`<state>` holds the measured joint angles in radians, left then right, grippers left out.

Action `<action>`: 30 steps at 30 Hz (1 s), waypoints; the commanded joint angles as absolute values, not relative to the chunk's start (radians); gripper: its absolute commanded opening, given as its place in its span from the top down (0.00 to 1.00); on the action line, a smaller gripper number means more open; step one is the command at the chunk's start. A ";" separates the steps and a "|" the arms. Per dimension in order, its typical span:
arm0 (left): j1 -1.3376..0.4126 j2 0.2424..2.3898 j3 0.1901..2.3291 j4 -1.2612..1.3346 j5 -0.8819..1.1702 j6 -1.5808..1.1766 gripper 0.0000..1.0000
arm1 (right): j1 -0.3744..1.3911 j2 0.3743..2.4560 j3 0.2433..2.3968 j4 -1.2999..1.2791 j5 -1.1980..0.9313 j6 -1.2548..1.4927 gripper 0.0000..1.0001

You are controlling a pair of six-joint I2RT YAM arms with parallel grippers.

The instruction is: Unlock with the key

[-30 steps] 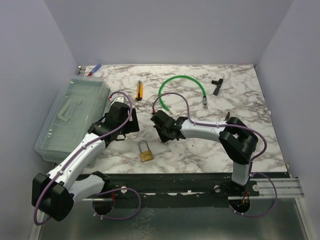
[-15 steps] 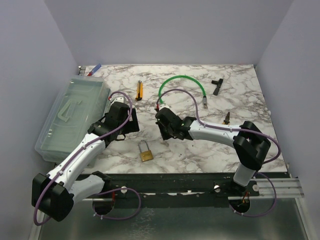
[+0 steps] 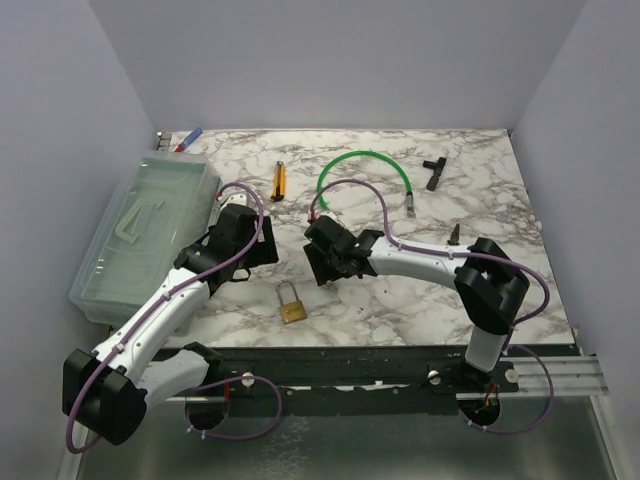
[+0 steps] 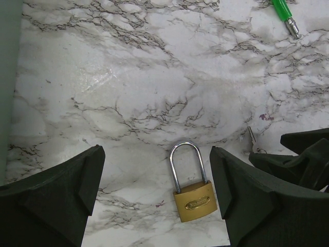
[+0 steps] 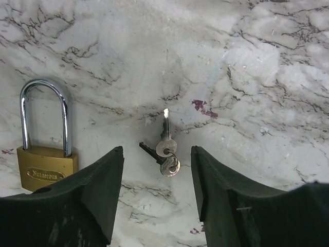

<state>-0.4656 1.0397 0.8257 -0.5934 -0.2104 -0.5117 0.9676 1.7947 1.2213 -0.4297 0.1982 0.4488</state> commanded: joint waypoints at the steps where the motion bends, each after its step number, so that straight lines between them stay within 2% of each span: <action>1: -0.460 1.019 0.817 -0.595 -0.218 -0.503 0.11 | 0.977 1.862 1.273 -0.512 0.208 0.479 0.43; 12: -0.460 1.018 0.815 -0.593 -0.218 -0.502 0.11 | 0.977 1.927 1.299 -0.556 0.212 0.507 0.53; 18: -0.460 1.017 0.815 -0.593 -0.219 -0.502 0.11 | 0.979 1.946 1.299 -0.561 0.211 0.509 0.68; 28: -0.460 1.022 0.815 -0.593 -0.221 -0.502 0.11 | 0.980 1.913 1.275 -0.541 0.235 0.521 0.86; 30: -0.460 1.022 0.814 -0.593 -0.221 -0.502 0.11 | 0.979 1.904 1.269 -0.534 0.244 0.521 0.94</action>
<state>-0.4656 1.0309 0.8257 -0.5934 -0.2104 -0.5117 0.9718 1.9106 1.2781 -0.5232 0.2043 0.5098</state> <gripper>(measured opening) 0.889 0.127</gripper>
